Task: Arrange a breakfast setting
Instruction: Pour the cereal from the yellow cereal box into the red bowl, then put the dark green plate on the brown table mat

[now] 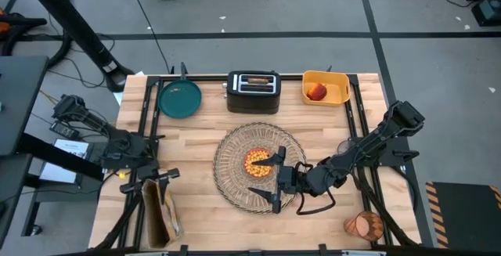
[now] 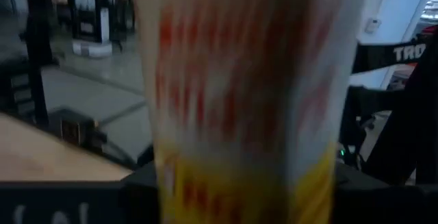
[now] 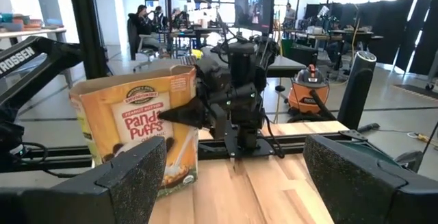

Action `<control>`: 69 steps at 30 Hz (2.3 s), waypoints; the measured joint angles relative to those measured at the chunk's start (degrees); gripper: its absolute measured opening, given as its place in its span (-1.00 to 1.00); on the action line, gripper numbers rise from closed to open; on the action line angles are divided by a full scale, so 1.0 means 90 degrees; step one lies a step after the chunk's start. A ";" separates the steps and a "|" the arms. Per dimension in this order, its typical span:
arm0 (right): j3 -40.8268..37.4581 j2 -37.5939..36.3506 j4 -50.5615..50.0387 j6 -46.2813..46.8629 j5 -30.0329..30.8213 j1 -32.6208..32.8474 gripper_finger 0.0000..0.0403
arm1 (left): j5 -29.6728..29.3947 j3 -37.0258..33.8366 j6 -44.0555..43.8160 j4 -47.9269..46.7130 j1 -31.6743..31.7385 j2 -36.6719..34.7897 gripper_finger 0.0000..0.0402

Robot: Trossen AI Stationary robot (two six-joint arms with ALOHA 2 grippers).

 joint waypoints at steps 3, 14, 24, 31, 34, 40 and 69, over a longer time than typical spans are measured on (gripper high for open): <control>0.0000 0.0000 0.0000 0.0002 -0.0001 0.0015 0.73 | -0.0002 0.0002 -0.0090 0.0491 -0.0002 -0.0003 -0.06; -0.0002 0.0000 -0.0075 0.0010 -0.0239 0.0154 0.73 | -0.0124 0.0336 -0.0066 0.1083 0.0242 -0.0003 0.05; -0.0002 -0.0001 -0.0104 0.0166 -0.0283 0.0157 0.73 | -0.0378 0.1356 0.0008 0.1054 0.0655 -0.0001 0.05; -0.0003 -0.0002 -0.0290 0.0336 -0.0277 0.0154 0.73 | -0.2895 0.2656 0.0038 -0.1197 0.1082 0.0329 0.05; -0.0005 -0.0002 -0.0639 0.0359 -0.0105 0.0142 0.73 | -0.4429 0.3143 0.0033 -0.2253 0.1320 0.0852 0.05; -0.0270 -0.0007 -0.1192 0.0847 0.0105 0.0137 0.73 | -0.6221 0.3322 -0.0061 -0.2931 0.2252 0.2014 0.05; -0.0930 -0.0335 -0.1489 0.0664 -0.0164 -0.0480 0.73 | -0.6457 0.3317 -0.1309 -0.4852 0.6678 0.5856 -0.05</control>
